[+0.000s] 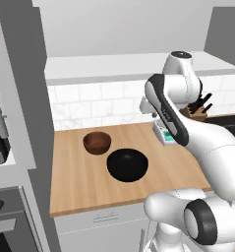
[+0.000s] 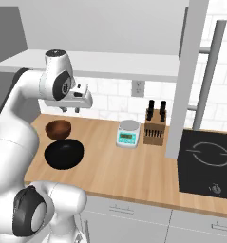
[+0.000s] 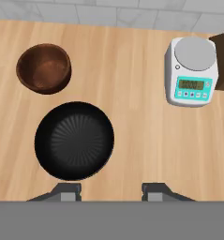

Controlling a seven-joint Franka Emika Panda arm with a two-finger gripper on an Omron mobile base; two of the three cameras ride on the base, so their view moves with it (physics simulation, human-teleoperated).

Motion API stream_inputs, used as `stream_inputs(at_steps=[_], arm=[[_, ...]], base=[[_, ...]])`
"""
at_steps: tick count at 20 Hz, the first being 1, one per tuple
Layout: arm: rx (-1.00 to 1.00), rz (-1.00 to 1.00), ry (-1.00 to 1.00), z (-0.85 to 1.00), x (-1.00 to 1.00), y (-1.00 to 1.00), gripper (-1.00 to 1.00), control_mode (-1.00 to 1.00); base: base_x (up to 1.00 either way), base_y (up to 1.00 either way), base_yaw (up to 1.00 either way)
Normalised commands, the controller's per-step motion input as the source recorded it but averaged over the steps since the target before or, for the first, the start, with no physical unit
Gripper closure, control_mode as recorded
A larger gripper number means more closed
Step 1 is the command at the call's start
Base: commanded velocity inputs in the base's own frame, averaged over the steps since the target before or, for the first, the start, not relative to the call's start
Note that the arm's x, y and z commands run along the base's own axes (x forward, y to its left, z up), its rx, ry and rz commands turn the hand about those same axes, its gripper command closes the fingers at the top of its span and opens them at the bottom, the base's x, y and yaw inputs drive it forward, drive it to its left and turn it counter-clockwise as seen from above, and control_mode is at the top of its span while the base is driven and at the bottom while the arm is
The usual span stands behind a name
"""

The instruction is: Pick up the bowls on the counter and stack them on top of one another in the open cabinet. Place the smaller bowl on top of the larger bowl.

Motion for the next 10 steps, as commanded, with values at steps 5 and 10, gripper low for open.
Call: stream_inputs(at_steps=[5, 10], arm=[[-0.02, 0.0, -0.09, -0.37, 0.02, 0.34, -1.0, -1.0], [0.05, 0.0, -0.29, -0.85, 0.03, 0.61, -1.0, -1.0]], base=[[0.0, 0.0, 0.0], [0.0, 0.0, 0.0]])
